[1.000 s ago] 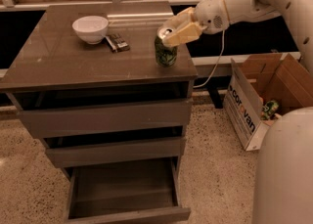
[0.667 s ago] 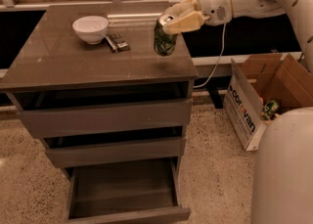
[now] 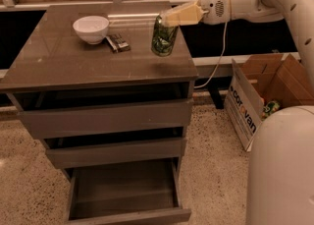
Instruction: Pick green can from bottom drawer and place on counter
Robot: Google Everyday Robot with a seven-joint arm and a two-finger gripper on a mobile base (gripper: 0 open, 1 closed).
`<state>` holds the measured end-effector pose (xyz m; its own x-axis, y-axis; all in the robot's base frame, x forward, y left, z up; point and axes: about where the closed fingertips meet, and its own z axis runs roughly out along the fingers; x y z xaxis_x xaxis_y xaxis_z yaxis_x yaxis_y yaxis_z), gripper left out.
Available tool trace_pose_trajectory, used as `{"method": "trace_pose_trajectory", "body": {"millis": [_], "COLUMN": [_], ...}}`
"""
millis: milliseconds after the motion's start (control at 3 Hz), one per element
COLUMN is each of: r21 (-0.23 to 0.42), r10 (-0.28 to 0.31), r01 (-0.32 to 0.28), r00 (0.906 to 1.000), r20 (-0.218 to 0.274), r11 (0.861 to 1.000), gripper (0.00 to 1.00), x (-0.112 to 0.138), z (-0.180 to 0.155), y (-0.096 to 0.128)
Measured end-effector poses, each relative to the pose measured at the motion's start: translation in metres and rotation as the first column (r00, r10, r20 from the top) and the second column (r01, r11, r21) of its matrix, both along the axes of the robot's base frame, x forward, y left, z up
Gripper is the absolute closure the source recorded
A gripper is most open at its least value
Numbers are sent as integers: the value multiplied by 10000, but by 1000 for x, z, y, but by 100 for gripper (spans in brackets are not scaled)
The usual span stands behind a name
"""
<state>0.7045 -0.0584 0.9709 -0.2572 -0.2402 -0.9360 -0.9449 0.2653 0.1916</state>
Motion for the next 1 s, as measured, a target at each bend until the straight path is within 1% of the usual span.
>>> {"method": "trace_pose_trajectory", "body": {"millis": [333, 667, 1000], "r21": [-417, -786, -1865], "r10": [-404, -560, -673], "r01": [353, 437, 545], "r00": [9907, 9852, 9957], "r20": [-1298, -1617, -630], "r11": [9985, 9959, 9809], "gripper": [100, 100, 77], "x": [0, 0, -4], "z": [-16, -24, -28], "y": [7, 11, 17]}}
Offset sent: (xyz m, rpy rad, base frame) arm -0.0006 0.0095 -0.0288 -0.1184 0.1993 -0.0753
